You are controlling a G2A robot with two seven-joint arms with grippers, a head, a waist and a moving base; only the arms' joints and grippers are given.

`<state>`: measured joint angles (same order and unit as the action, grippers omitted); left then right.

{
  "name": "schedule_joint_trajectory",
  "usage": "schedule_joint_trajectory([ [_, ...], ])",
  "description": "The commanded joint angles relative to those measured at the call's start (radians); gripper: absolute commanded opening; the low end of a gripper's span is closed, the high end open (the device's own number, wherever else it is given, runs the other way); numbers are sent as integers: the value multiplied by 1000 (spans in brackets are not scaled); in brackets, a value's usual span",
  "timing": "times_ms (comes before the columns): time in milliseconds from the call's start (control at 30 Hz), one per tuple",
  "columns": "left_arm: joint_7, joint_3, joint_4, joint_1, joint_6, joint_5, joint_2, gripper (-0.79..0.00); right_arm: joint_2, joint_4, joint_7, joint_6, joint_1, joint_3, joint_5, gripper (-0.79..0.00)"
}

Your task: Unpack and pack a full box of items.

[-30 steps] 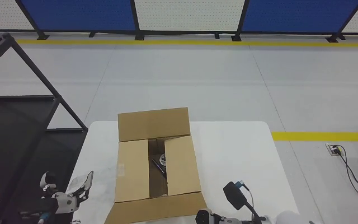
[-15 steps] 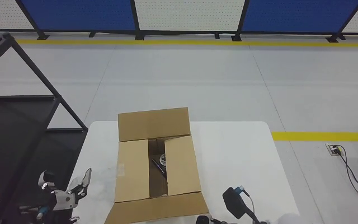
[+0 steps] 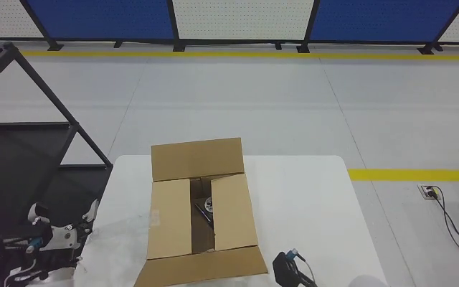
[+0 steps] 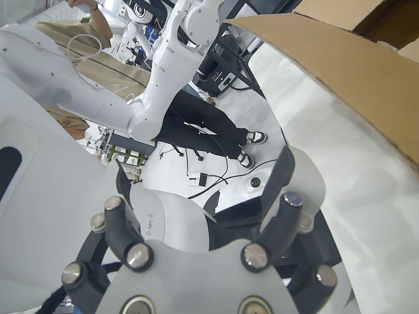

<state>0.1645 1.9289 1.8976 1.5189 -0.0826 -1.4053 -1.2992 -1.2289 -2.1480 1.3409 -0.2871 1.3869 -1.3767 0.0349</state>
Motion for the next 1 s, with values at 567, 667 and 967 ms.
schedule_joint_trajectory([
  [567, 93, -13, -57, 74, 3, 42, -3, 0, 5, 11, -256, 196, -134, 96, 157, 0],
  [667, 97, -17, -64, 78, 5, 51, -4, 0, 3, 28, -310, 220, -147, 113, 176, 0],
  [967, 149, -51, -50, 182, -38, -43, -3, 0, -14, 125, -521, 253, -218, 215, 222, 0],
])
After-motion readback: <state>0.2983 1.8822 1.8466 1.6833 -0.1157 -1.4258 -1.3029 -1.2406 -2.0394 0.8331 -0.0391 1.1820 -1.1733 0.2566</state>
